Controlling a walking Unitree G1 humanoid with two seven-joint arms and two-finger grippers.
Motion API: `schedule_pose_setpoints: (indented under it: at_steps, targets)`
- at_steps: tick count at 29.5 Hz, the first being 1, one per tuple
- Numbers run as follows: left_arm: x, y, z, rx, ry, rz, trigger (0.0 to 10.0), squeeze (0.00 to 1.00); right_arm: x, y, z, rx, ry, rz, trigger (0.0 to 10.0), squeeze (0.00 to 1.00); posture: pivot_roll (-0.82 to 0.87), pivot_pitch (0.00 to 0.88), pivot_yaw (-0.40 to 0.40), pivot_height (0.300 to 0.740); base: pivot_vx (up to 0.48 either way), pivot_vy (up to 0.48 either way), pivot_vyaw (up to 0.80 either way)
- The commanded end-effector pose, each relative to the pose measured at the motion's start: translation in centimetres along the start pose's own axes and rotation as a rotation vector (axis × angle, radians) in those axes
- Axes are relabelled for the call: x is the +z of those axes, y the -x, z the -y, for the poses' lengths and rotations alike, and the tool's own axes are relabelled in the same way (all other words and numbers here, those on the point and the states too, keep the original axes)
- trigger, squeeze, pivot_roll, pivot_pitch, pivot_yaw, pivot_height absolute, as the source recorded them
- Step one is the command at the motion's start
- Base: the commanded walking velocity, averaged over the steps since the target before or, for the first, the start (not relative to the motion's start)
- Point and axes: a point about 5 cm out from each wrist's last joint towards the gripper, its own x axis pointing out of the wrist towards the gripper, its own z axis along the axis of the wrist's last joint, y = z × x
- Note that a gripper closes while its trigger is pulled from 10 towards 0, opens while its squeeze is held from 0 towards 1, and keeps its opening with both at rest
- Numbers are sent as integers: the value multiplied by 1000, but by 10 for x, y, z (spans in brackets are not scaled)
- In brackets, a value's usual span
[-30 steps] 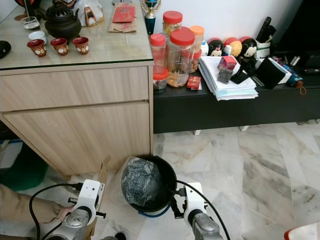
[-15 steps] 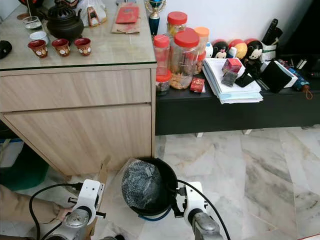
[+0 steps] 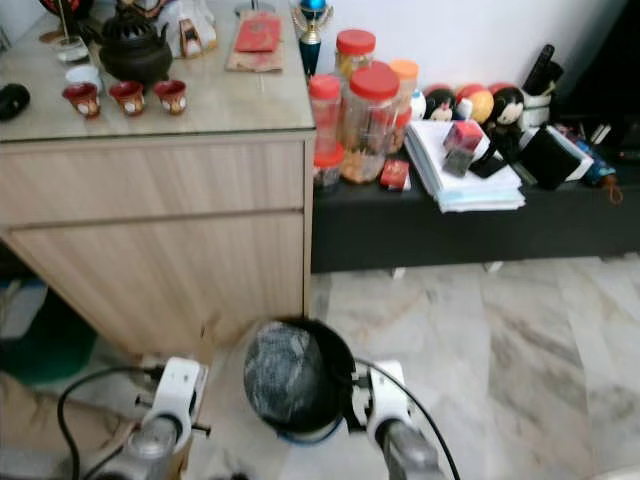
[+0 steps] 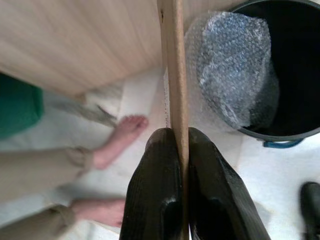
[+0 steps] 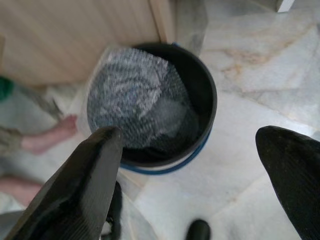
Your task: Picking trash to rubbish bin
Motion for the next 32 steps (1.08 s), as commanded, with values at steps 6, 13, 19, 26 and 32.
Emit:
schedule_pose_setpoints:
  at_steps: [6, 13, 19, 26, 32]
  targets:
    - [1, 0, 5, -8, 9, 0, 10000, 0, -4, 3, 8, -26, -9, -4, 10000, 0, 23, 132, -24, 740, 312, 0, -79]
    - [4, -1, 6, -14, 20, 19, 10000, 0, -5, 3, 8, -24, -6, -8, 10000, 0, 23, 133, -23, 740, 178, 0, 0]
    - [11, -2, 9, -20, 1, 42, 10000, 0, -3, 2, 7, -12, 20, -7, 10000, 0, 20, 135, -23, 740, 0, 0, 0]
    - [50, -8, 15, -43, -171, 202, 10000, 0, 30, -7, -7, 92, 78, 82, 10000, 0, 14, 138, -27, 740, 0, 0, 0]
    - [87, -11, 15, -52, -330, 352, 10000, 0, 59, -12, -16, 160, 109, 181, 10000, 0, -2, 149, -38, 740, 0, 0, 0]
